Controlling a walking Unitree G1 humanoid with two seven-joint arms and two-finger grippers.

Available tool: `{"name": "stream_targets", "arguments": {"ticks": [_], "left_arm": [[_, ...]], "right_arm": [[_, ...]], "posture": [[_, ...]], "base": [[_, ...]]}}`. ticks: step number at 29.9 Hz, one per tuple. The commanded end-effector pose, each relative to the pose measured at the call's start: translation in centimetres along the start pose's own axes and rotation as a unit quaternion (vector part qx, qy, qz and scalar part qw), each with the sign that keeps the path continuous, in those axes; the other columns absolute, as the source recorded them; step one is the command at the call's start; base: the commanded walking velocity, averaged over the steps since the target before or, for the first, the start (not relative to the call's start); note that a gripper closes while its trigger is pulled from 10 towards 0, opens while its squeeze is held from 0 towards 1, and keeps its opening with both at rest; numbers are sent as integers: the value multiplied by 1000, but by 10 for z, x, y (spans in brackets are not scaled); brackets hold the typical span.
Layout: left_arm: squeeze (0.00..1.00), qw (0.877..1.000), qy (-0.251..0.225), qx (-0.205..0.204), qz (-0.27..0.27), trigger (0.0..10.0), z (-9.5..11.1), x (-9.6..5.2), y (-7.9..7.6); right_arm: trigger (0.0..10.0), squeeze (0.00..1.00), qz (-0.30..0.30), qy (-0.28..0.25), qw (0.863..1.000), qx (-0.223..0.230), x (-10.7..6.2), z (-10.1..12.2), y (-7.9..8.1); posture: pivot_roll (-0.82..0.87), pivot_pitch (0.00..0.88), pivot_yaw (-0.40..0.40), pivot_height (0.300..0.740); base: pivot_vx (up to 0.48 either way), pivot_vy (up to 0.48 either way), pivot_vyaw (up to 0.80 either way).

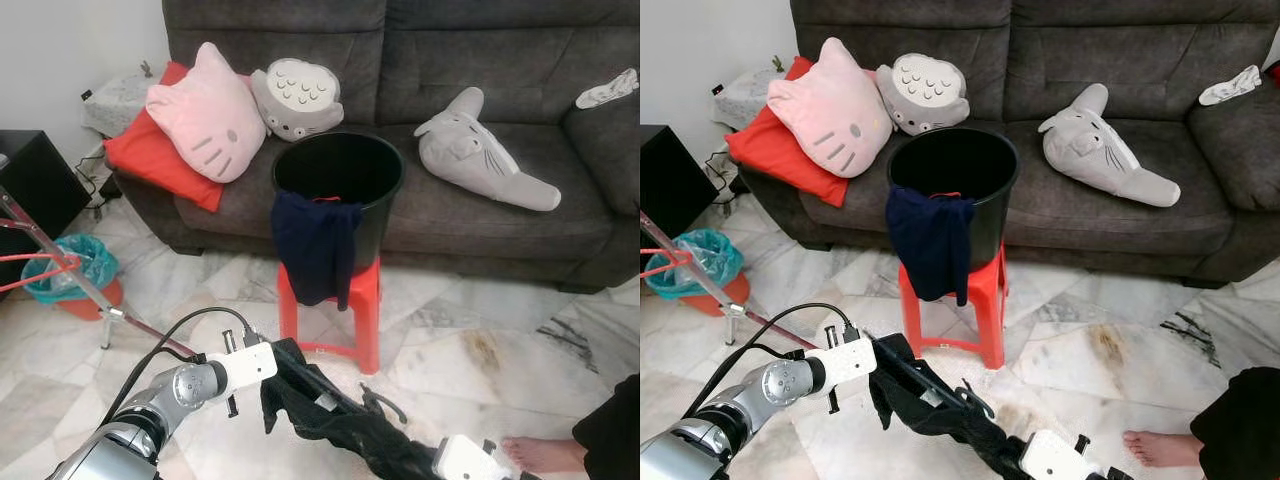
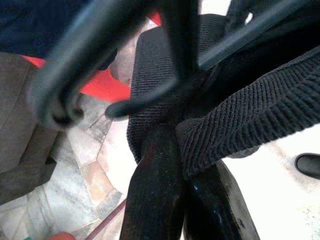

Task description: Hang hanger

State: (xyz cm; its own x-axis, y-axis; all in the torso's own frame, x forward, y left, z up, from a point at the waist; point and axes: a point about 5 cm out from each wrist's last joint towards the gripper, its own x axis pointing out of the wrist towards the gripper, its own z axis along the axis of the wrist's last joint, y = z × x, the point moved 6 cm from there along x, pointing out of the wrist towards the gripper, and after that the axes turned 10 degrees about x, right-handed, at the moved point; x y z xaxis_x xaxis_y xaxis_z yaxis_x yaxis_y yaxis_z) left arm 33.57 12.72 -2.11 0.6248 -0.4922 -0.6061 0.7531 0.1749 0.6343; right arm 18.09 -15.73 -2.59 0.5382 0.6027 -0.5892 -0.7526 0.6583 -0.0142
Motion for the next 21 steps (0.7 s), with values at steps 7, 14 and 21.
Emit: {"name": "stream_targets", "arguments": {"ticks": [7, 14, 21], "left_arm": [[0, 1000, 4, 1, -11, 10000, -3, -1, -2], [0, 999, 4, 0, -33, 10000, -5, -2, -11], [0, 999, 11, 3, -51, 10000, -8, -3, -19]], "right_arm": [[10000, 0, -7, -25, 999, -35, -2, 14, -2], [10000, 0, -79, -36, 994, -62, -4, 24, -34], [10000, 0, -140, -52, 984, -94, -9, 36, -58]], "posture": [[-101, 71, 95, 740], [-100, 71, 95, 740], [-100, 71, 94, 740]], "base": [[0, 0, 0], [0, 0, 0], [0, 0, 0]]}}
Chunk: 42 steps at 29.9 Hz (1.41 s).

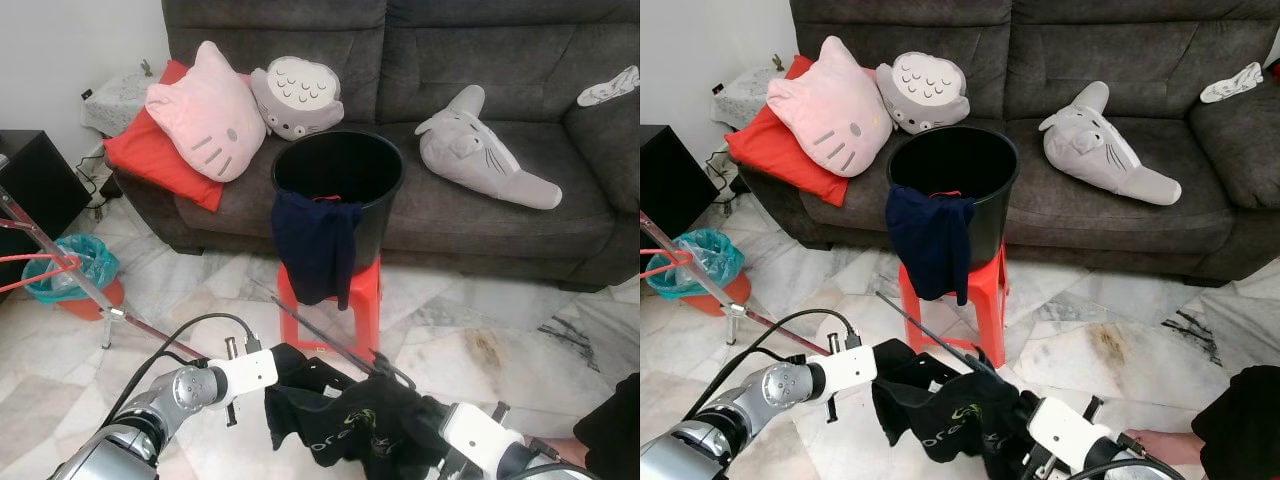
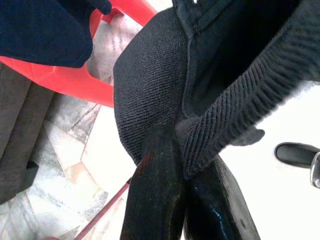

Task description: Hang hanger

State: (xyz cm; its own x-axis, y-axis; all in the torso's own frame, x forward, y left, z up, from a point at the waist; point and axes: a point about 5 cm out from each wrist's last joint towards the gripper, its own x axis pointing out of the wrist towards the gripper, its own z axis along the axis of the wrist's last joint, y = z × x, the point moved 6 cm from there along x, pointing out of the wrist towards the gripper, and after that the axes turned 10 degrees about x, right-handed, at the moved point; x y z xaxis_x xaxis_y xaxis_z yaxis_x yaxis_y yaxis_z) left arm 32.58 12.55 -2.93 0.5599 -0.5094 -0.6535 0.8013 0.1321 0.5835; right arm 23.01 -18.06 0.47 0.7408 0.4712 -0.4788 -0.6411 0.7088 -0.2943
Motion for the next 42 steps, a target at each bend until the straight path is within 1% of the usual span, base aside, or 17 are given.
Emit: {"name": "stream_targets", "arguments": {"ticks": [1, 4, 5, 6, 7, 8, 9, 10, 12, 18, 23, 27, 30, 32, 36, 39, 42], "left_arm": [[0, 1000, 14, 0, -6, 10000, -8, -2, -5], [0, 1000, 14, 2, 0, 10000, -7, -2, -3], [0, 1000, 14, 2, 1, 10000, -6, -2, -2], [0, 1000, 13, 2, 1, 10000, -6, -2, -2], [0, 1000, 13, 1, 2, 10000, -6, -2, -1], [0, 1000, 13, 1, 2, 10000, -6, -2, -1], [0, 1000, 13, 1, 2, 10000, -6, -2, -1], [0, 1000, 13, 2, 3, 10000, -6, -2, -1], [0, 1000, 12, 1, 3, 10000, -6, -2, -1], [0, 1000, 12, 2, 1, 10000, -6, -2, 0], [0, 1000, 12, 0, -3, 10000, -6, -2, -1], [0, 1000, 13, 0, -5, 10000, -7, -2, -2], [0, 1000, 13, -1, -6, 10000, -7, -2, -3], [0, 1000, 12, -2, -6, 10000, -7, -2, -3], [0, 1000, 11, -2, -5, 10000, -6, -2, -3], [0, 1000, 10, -2, -5, 10000, -5, -2, -3], [0, 1000, 9, -3, -4, 10000, -5, -1, -2]], "right_arm": [[10000, 0, -13, -11, 1000, -5, -1, 3, -6], [10000, 0, 26, -15, 1000, 10, -2, 4, 9], [10000, 0, 55, -12, 998, 22, -3, 2, 20], [10000, 0, 60, -11, 998, 25, -4, 2, 23], [10000, 0, 77, -9, 996, 33, -5, 1, 30], [10000, 0, 116, 3, 992, 53, -9, -3, 46], [10000, 0, 135, 14, 989, 61, -11, -6, 54], [10000, 0, 149, 25, 986, 68, -14, -10, 60], [10000, 0, 161, 37, 984, 72, -16, -15, 66], [10000, 0, 170, 51, 981, 81, -19, -20, 70], [10000, 0, 177, 49, 980, 79, -18, -16, 69], [10000, 0, 213, 72, 970, 88, -25, -19, 79], [10000, 0, 247, 94, 959, 105, -33, -23, 93], [10000, 0, 255, 99, 956, 109, -35, -25, 97], [10000, 0, 231, 98, 962, 104, -35, -25, 93], [10000, 0, 223, 101, 963, 115, -34, -26, 91], [10000, 0, 206, 107, 968, 100, -32, -28, 86]], "posture": [[-100, 71, 94, 740], [-100, 70, 93, 740], [-100, 71, 92, 740], [-100, 71, 92, 740], [-99, 70, 92, 740], [-99, 70, 92, 740], [-100, 71, 93, 740], [-100, 71, 93, 740], [-101, 71, 93, 740], [-102, 71, 94, 740], [-99, 72, 95, 740], [-101, 72, 94, 740], [-100, 73, 93, 740], [-100, 74, 93, 740], [-104, 74, 94, 740], [-104, 74, 94, 740], [-104, 75, 93, 740]], "base": [[0, 0, 0], [0, 0, 0], [0, 0, 0], [0, 0, 0], [0, 0, 0], [0, 0, 0], [0, 0, 0], [0, 0, 0], [0, 0, 0], [0, 0, 0], [0, 0, 0], [0, 0, 0], [0, 0, 0], [0, 0, 0], [0, 0, 0], [0, 0, 0], [0, 0, 0]]}}
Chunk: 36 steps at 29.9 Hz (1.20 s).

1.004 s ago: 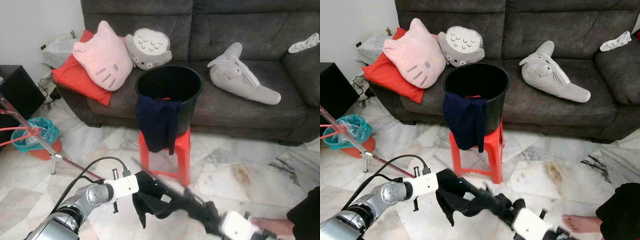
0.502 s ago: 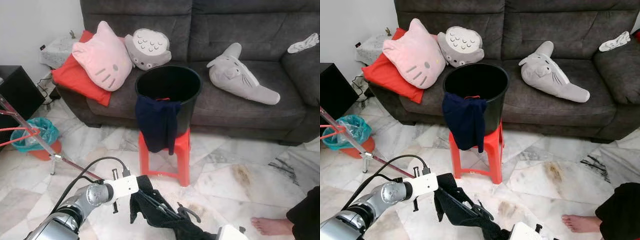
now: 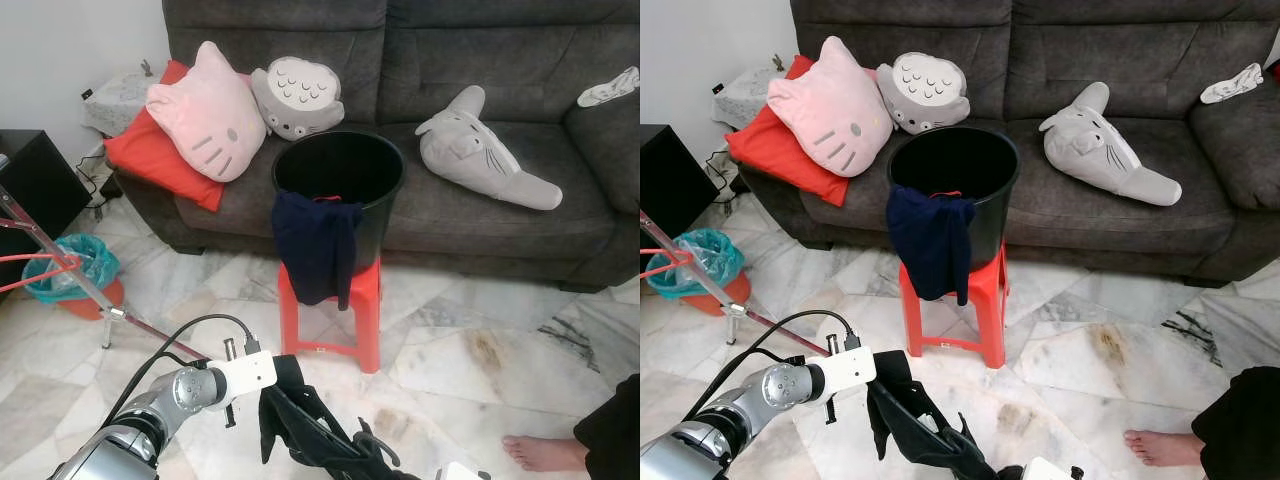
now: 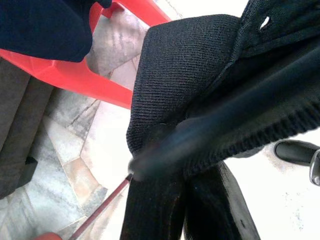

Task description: Hang hanger

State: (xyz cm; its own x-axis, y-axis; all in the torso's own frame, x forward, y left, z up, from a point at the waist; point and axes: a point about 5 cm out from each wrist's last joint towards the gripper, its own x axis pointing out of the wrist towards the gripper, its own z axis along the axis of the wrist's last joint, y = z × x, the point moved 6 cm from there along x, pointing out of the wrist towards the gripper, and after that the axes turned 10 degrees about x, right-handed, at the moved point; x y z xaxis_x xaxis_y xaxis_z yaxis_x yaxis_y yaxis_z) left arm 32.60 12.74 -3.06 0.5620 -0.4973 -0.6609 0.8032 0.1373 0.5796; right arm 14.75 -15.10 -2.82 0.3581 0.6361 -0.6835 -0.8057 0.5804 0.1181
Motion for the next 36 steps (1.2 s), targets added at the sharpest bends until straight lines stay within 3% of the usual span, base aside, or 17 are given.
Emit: {"name": "stream_targets", "arguments": {"ticks": [1, 7, 14, 20, 29, 36], "left_arm": [[0, 1000, 1, 0, -5, 10000, -2, -1, -2], [0, 1000, 1, -1, -9, 10000, -3, -2, -4], [0, 1000, 1, -2, -11, 10000, -3, -2, -4], [0, 1000, -1, -2, -13, 10000, -2, -1, -4], [0, 1000, -5, -1, 1, 10000, 1, -1, 1], [0, 999, -15, -7, 27, 10000, 3, -3, 10]], "right_arm": [[10000, 0, -29, 10, 999, -12, 1, -2, -7], [10000, 0, -87, 12, 996, -20, 0, 0, -28], [10000, 0, -66, 37, 997, -11, 0, -10, -20], [10000, 0, -11, 87, 996, 15, -1, -32, 4], [10000, 0, -22, 144, 989, 39, -6, -52, 0], [10000, 0, -29, 154, 985, 65, -5, -56, -1]], "posture": [[-104, 75, 93, 740], [-104, 76, 93, 740], [-103, 77, 94, 740], [-103, 77, 94, 740], [-103, 75, 95, 740], [-102, 74, 94, 740]], "base": [[0, 0, 0], [0, 0, 0], [0, 0, 0], [0, 0, 0], [0, 0, 0], [0, 0, 0]]}}
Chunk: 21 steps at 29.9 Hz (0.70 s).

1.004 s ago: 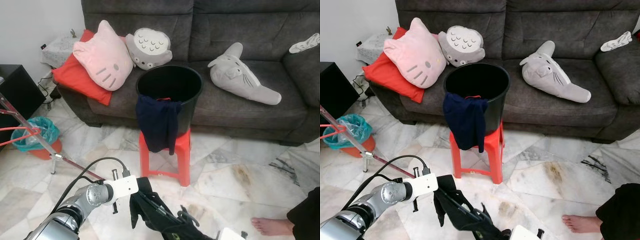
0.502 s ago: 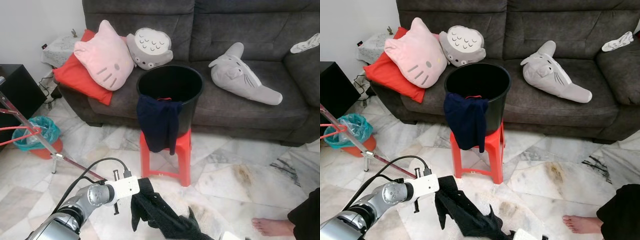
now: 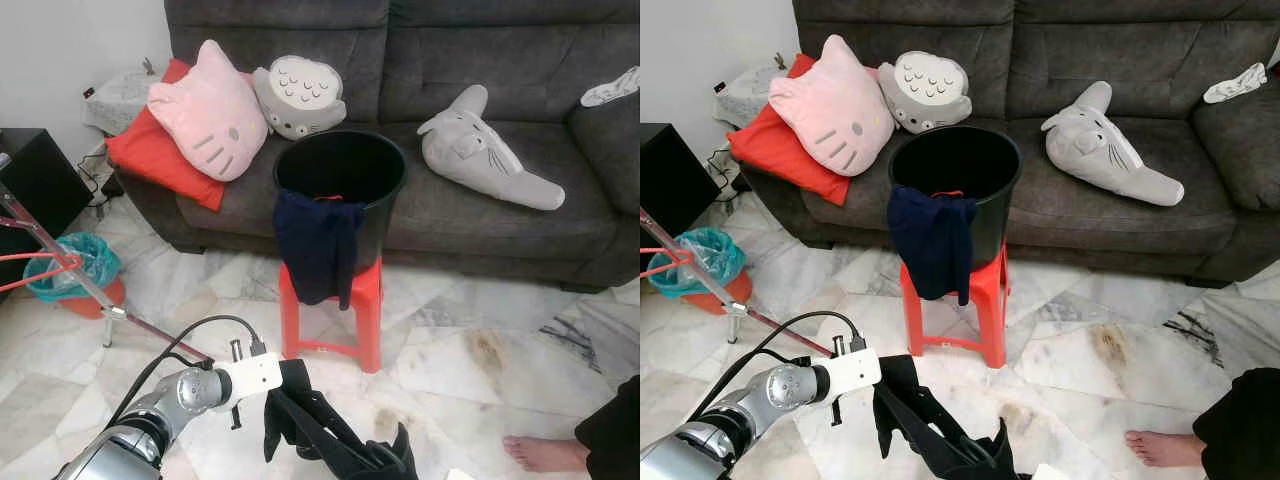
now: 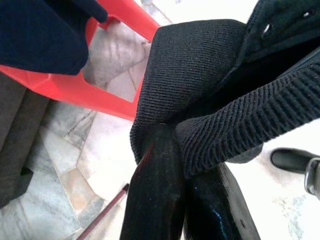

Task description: Hang hanger

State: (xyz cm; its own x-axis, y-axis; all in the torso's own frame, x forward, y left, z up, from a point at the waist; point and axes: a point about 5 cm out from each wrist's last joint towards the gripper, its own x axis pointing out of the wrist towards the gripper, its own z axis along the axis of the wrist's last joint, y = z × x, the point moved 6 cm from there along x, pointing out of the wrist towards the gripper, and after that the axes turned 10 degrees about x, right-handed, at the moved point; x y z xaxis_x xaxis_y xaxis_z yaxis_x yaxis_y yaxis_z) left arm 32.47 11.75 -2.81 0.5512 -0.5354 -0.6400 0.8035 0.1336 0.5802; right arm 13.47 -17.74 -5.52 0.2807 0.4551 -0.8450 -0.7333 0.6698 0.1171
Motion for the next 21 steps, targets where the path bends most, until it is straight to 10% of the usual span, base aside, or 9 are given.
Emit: {"name": "stream_targets", "arguments": {"ticks": [1, 11, 21], "left_arm": [[0, 999, -7, -17, 34, 10000, -3, -7, 15], [0, 988, -93, -82, -87, 10000, 14, -16, -4], [0, 965, -97, -74, -231, 10000, 13, -28, -43]], "right_arm": [[10000, 0, -1, 41, 999, 20, 2, -21, 3], [10000, 0, -45, 39, 998, 27, 4, -16, -16], [10000, 0, -200, -28, 979, -2, -1, 24, -81]], "posture": [[-103, 75, 94, 740], [-97, 73, 93, 740], [-94, 55, 96, 740]], "base": [[0, 0, 0], [0, 0, 0], [0, 0, 0]]}}
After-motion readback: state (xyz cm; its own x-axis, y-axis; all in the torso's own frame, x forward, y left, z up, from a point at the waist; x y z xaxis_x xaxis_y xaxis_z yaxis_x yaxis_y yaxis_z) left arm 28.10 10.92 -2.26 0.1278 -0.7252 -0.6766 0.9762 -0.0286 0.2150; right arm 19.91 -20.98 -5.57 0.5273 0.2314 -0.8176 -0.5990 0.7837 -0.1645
